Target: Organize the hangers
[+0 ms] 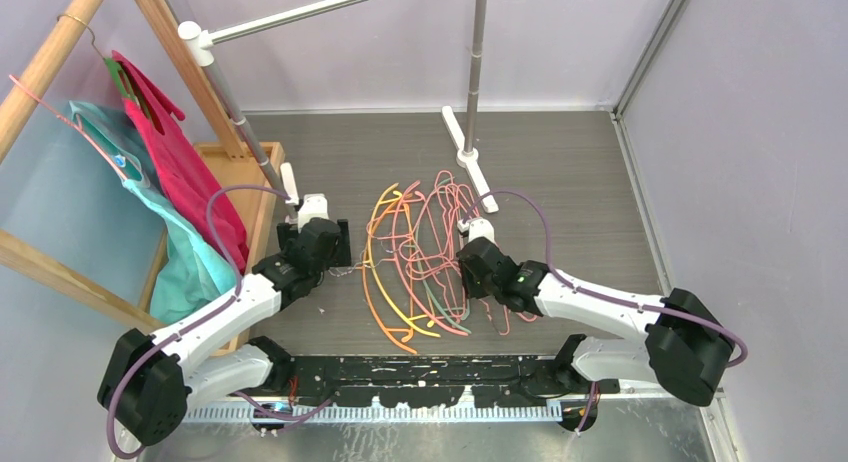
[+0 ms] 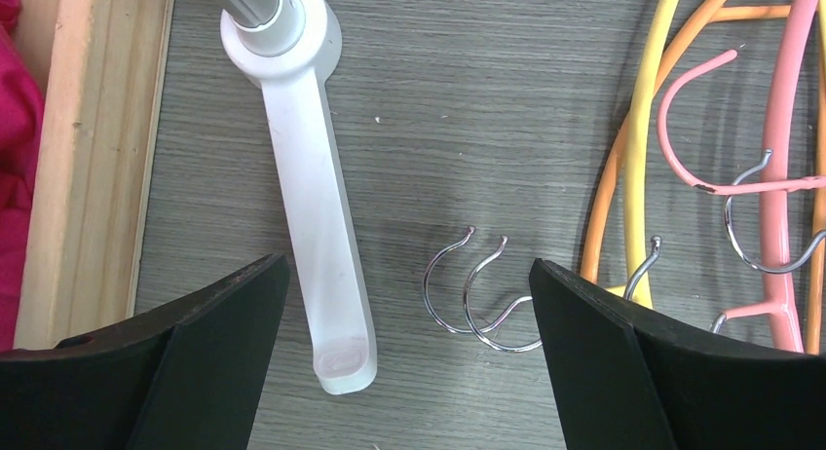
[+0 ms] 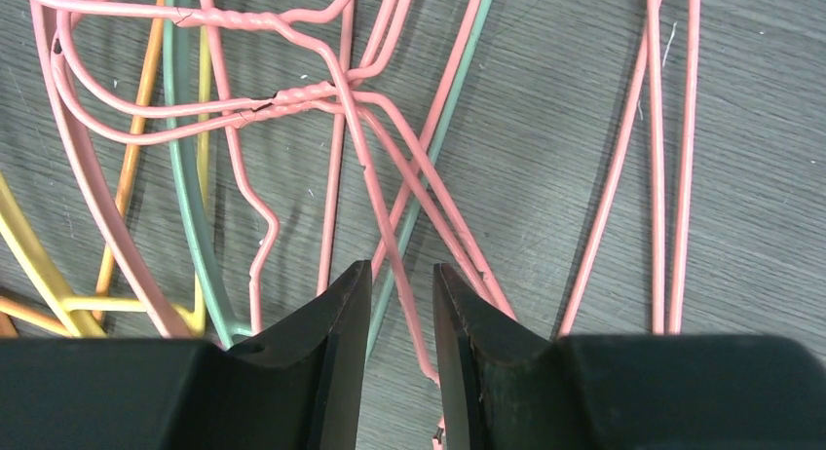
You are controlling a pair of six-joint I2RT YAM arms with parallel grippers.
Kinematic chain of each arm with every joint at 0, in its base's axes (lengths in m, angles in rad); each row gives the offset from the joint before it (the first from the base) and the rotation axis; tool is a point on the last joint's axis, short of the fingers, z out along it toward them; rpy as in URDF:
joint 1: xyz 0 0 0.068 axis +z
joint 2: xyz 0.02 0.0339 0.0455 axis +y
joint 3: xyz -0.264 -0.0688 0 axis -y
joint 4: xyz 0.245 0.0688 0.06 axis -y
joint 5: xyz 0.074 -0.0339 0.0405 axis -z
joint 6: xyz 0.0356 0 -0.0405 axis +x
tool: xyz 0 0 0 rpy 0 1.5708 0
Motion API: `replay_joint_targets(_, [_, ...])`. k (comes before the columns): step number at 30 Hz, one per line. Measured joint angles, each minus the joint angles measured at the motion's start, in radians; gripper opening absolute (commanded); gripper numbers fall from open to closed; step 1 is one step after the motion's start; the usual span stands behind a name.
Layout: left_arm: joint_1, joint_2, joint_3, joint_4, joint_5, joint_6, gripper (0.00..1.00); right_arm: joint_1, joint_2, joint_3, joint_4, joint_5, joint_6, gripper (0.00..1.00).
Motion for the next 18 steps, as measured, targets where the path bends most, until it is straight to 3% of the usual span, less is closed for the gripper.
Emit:
replay_joint_targets(9, [0.000, 0.008, 0.000, -0.001, 0.000, -0.001, 0.98, 0.001, 0.049, -0.019, 0.017, -0.025, 0.018, 0.31])
replay_joint_targets(14, [0.000, 0.007, 0.000, -0.001, 0.000, -0.001, 0.98, 0.001, 0.066, -0.026, 0.024, -0.027, 0.018, 0.12])
replay_joint_targets(18, [0.000, 0.007, 0.000, -0.001, 0.000, -0.002, 0.98, 0.007, 0.064, -0.026, 0.032, -0.027, 0.017, 0.03])
